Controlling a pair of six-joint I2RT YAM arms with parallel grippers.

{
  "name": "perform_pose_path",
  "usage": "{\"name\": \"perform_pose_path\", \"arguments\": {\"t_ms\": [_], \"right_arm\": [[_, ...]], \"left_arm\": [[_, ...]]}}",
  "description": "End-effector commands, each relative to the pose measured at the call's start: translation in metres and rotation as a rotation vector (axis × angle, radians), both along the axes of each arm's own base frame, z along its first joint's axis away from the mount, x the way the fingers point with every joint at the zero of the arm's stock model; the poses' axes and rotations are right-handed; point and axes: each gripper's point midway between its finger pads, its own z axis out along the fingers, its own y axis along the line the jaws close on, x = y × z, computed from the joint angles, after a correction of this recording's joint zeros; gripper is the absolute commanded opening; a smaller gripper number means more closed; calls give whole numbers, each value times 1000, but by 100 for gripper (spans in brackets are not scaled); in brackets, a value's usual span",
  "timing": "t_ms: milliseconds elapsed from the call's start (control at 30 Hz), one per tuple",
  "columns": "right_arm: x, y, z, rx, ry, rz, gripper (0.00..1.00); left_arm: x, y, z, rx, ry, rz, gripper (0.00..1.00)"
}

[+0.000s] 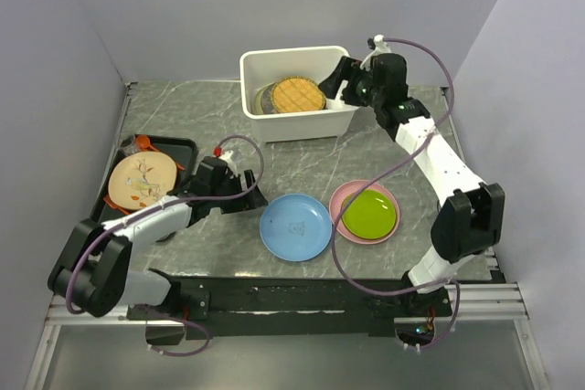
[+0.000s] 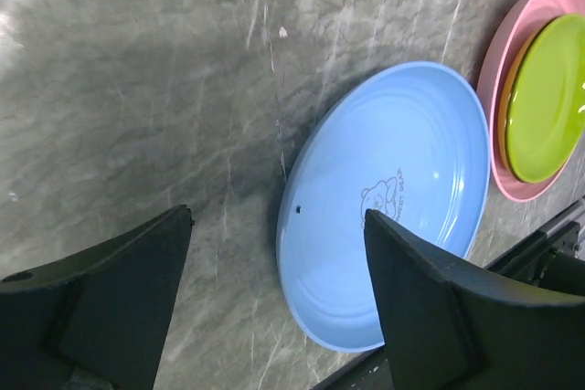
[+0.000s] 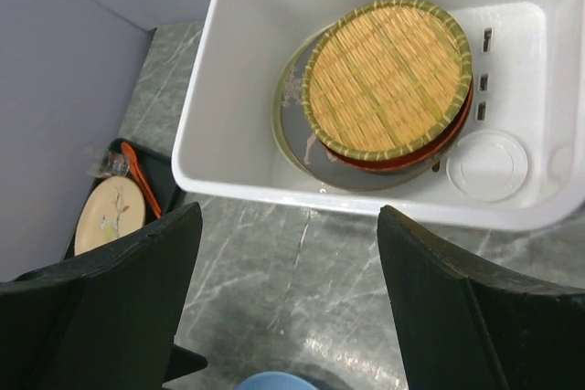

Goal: Place the plates into the plastic bin on the countertop
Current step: Pick up the plate at the center of the board.

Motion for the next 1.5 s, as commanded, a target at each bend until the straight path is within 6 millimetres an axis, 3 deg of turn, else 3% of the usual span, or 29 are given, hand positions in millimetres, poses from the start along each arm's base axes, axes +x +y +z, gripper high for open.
{"name": "perform_pose_path", "arguments": {"t_ms": [0, 33, 67, 133, 167, 333, 633, 833, 1000, 1233, 1467], "right_arm": [[-18, -8, 23, 16, -76, -22, 84], [-25, -10, 29, 20, -91, -24, 84], [-29, -12, 20, 13, -73, -30, 84], [-40, -17, 28, 19, -94, -37, 84], [-44, -19, 21, 14, -81, -44, 84], [-67, -29, 24, 16, -96, -62, 84], [-91, -39, 2, 12, -72, -79, 84], [-97, -36, -11, 22, -52, -63, 84], [-100, -34, -18, 31, -38, -47, 84], [-104, -22, -37, 60, -8, 12, 84], [-108, -5, -54, 92, 41, 104, 84]], "left_arm": [[1, -14, -2, -32, -23, -57, 77], [0, -16, -3, -35, -22, -63, 75], [0, -19, -3, -44, -27, -70, 72], [-2, -23, -8, -44, -11, -86, 69], [-2, -26, -8, -49, -8, -98, 67], [-3, -38, -18, -41, 13, -141, 62], [-1, -47, -32, -16, 46, -173, 47], [-1, -46, -37, 3, 60, -170, 25], [-1, -44, -38, 8, 64, -155, 1], [3, -37, -27, 25, 35, -110, 1], [9, -30, 13, 2, -59, -59, 1]]}}
